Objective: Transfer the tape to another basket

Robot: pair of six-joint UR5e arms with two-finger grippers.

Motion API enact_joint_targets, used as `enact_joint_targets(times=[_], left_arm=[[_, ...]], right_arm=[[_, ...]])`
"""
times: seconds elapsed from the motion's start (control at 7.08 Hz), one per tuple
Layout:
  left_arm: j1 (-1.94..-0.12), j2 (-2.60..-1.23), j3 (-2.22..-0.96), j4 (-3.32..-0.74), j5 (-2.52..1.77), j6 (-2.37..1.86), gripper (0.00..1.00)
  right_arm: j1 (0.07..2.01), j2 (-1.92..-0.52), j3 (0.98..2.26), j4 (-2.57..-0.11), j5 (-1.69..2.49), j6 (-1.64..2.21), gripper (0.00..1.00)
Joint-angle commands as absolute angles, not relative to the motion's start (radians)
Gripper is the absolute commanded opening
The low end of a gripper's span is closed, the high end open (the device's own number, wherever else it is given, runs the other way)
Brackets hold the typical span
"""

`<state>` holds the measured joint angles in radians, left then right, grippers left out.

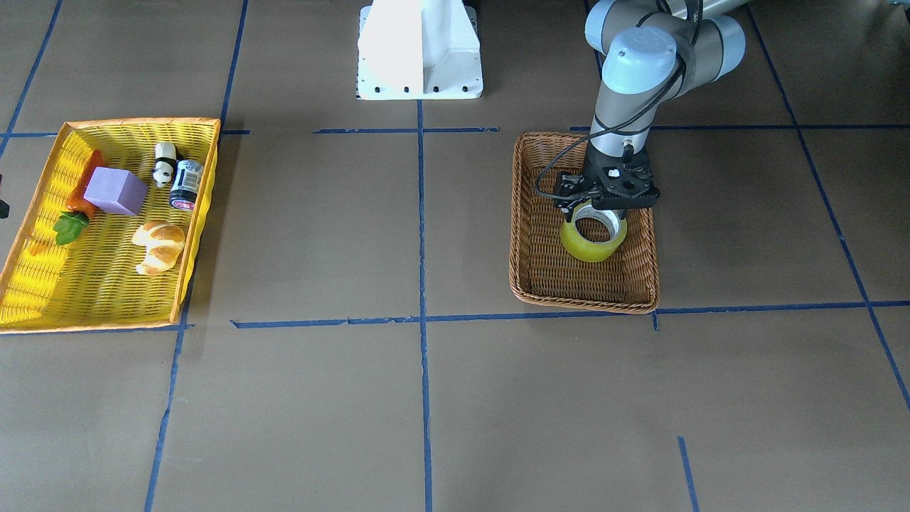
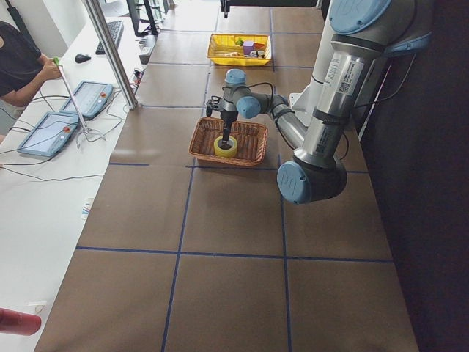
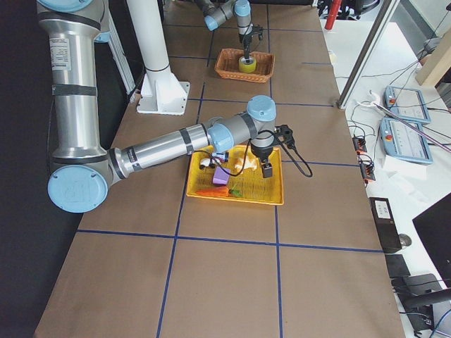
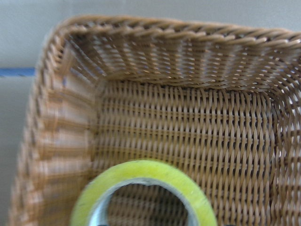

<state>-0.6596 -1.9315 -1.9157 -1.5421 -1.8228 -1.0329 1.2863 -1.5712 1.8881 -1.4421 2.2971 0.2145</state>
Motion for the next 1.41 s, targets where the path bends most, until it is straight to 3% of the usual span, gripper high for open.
enact_joint_targets(times=[0.0, 0.85, 1.27], left_arm=[[-0.785, -1.922, -1.994, -1.437, -1.966, -0.890, 1.00], [-1.219, -1.639, -1.974, -1.451, -2.261, -0.299, 1.00], [-1.429, -1.592, -1.696, -1.477, -2.385, 0.042, 1.00]], right_arm=[[1.356, -1.627, 1.852, -1.440, 2.299, 0.115, 1.00], [1.503, -1.820, 1.853, -1.443, 2.330, 0.043, 1.00], [1.555, -1.824, 1.787, -1.453, 2.435, 0.052, 1.00]])
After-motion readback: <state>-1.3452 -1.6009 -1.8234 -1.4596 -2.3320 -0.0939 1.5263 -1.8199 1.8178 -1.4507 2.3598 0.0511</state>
